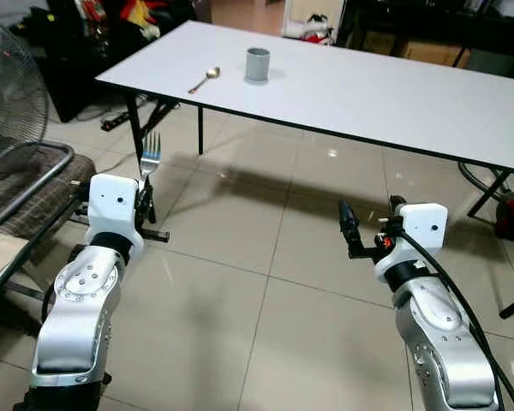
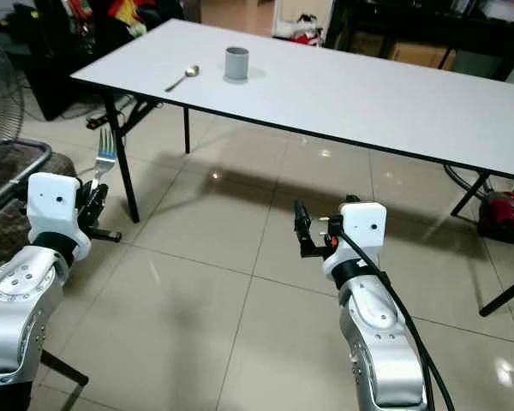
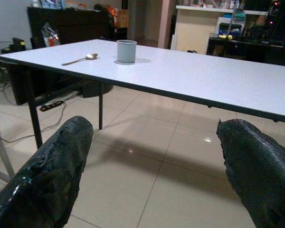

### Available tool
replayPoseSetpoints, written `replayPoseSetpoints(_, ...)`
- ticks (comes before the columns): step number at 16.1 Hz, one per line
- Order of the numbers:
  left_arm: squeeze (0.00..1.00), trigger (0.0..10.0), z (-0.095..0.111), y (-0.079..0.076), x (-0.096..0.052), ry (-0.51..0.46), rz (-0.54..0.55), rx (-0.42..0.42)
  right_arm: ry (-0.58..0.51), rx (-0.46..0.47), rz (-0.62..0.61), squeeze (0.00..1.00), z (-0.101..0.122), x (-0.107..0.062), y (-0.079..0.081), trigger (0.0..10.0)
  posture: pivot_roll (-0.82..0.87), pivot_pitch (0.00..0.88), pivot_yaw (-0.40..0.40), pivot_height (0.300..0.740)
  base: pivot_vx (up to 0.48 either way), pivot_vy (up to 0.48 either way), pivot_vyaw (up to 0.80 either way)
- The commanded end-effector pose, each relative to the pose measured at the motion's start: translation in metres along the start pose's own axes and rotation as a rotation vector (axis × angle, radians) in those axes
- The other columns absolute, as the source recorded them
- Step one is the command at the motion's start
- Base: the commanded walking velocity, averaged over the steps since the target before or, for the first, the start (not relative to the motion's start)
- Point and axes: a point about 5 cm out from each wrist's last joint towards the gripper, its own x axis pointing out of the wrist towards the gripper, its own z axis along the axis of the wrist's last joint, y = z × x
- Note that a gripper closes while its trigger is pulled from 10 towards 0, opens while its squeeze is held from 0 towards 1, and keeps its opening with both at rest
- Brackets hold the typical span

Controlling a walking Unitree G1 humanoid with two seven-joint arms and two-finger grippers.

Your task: Setting the table

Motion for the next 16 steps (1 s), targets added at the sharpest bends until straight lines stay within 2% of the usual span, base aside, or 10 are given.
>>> replayPoseSetpoints(1,0.00,10.0,0.0063,-0.0010,0.0009,-0.020,-0.014,-0.004,-0.010,0.006,0.007,0.00,0.0025,0.0014,0.0001,10.0,0.04,0.000,-0.059,0.740,0.334,0.000,0.00)
replayPoseSetpoints(5,0.00,10.0,0.0060,-0.0012,0.0010,-0.019,-0.015,-0.009,-0.007,0.003,0.018,0.00,0.0025,0.0011,0.0010,10.0,0.04,0.000,-0.060,0.740,0.341,0.000,0.00)
replayPoseSetpoints(6,0.00,10.0,0.0062,-0.0013,0.0012,-0.020,-0.017,-0.010,-0.001,-0.040,0.030,0.00,0.0033,0.0018,0.0019,10.0,0.04,0.000,-0.059,0.740,0.345,0.000,0.00)
replayPoseSetpoints(8,0.00,10.0,0.0063,-0.0006,0.0021,-0.020,-0.017,-0.008,-0.003,-0.048,0.031,0.00,0.0037,0.0027,0.0019,10.0,0.03,0.000,-0.058,0.740,0.343,0.000,0.80)
replayPoseSetpoints(10,0.00,10.0,0.0067,-0.0007,0.0025,-0.021,-0.020,-0.008,-0.012,-0.001,0.018,0.00,0.0038,0.0023,0.0011,10.0,0.04,0.000,-0.058,0.740,0.343,0.000,0.00)
replayPoseSetpoints(16,0.00,10.0,0.0070,-0.0018,0.0038,-0.023,-0.030,-0.004,-0.015,-0.001,0.017,0.00,0.0051,0.0029,-0.0002,10.0,0.03,0.000,-0.060,0.740,0.346,0.000,0.00)
